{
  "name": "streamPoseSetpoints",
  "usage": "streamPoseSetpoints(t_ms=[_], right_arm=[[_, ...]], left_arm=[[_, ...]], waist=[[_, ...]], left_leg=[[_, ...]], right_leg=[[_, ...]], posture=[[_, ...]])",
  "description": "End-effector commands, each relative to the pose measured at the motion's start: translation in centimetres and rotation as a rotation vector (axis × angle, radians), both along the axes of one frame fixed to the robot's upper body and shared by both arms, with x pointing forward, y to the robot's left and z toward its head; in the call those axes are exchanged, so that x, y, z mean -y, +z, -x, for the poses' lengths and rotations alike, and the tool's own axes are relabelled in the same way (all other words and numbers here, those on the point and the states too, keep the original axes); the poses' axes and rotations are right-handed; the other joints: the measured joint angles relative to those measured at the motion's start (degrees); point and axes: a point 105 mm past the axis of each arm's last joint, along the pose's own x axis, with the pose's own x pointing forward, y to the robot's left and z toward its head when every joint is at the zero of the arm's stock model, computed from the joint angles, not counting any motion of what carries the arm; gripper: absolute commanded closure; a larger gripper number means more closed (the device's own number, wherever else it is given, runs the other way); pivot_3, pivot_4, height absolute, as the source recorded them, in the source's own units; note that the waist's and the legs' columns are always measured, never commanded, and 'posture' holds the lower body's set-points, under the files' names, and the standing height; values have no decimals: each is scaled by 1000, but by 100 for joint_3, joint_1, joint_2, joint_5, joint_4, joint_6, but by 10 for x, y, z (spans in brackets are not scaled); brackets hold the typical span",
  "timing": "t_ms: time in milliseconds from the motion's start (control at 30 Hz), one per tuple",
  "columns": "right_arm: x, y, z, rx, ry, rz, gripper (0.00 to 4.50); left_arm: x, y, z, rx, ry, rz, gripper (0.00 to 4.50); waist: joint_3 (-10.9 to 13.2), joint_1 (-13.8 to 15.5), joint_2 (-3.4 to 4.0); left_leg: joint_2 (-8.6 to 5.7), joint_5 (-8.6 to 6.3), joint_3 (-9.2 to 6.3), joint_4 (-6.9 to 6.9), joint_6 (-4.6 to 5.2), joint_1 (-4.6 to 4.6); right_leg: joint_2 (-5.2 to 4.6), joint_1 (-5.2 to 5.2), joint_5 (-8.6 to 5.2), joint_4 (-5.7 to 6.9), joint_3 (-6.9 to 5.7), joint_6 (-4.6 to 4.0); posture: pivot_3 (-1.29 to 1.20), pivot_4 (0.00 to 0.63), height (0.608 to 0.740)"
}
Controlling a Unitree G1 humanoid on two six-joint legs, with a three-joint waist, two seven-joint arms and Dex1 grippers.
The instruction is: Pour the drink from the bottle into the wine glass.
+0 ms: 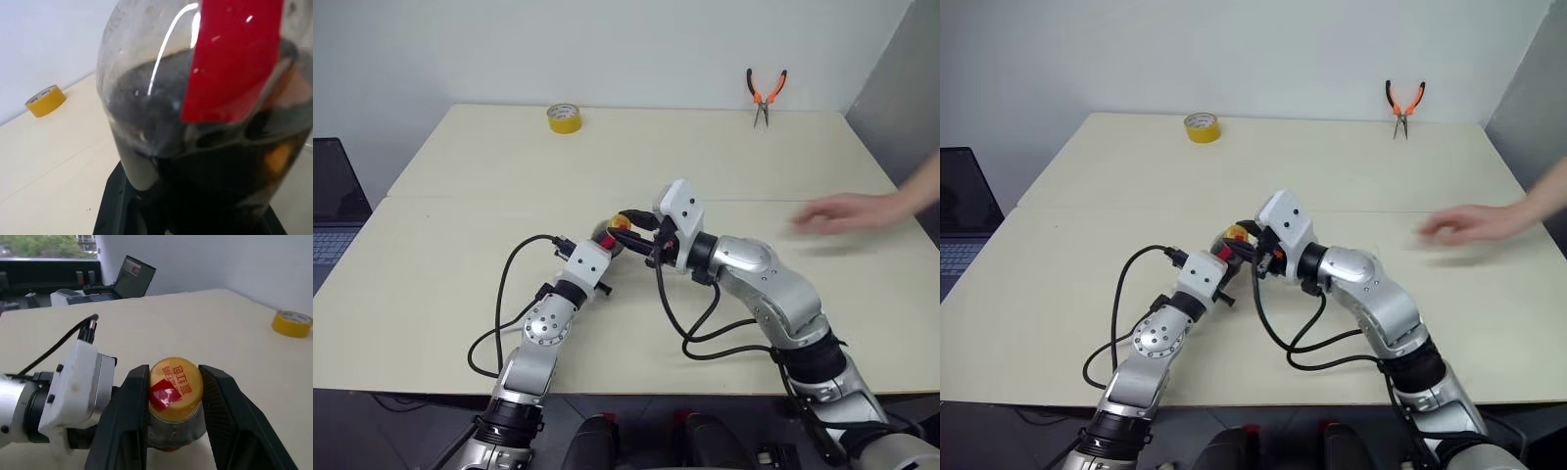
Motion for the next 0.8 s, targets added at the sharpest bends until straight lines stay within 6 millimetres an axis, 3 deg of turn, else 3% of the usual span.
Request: streamPoseSetpoints(t_ms=[33, 300, 600, 800], right_arm=[[10, 16, -10, 177, 15, 56, 3274], [10, 16, -11, 200, 69, 76, 3274], [11, 22, -1, 55, 23, -69, 181], [9, 18, 15, -128, -85, -180, 146]], left_arm=[[-2, 22, 0, 79, 11, 23, 3658], [-2, 21, 2, 76, 11, 32, 3728], [-2, 21, 4, 77, 13, 48, 3729], [-8, 21, 5, 73, 63, 84, 3729]], waist=[[1, 1, 0], [3, 6, 0], [3, 10, 0], [3, 8, 0]], left_leg=[[1, 0, 0, -1, 0, 0], [1, 0, 0, 0, 0, -2], [2, 0, -1, 0, -1, -3], [2, 0, -1, 0, -1, -4]], right_leg=[[1, -1, 0, 0, 0, 0], [-2, 0, 0, -1, 2, -1], [-3, 0, 1, 1, 2, -1], [-5, -1, 1, 2, 2, -1]], posture=[[0, 150, 740], [0, 150, 740], [0, 150, 740], [0, 150, 740]])
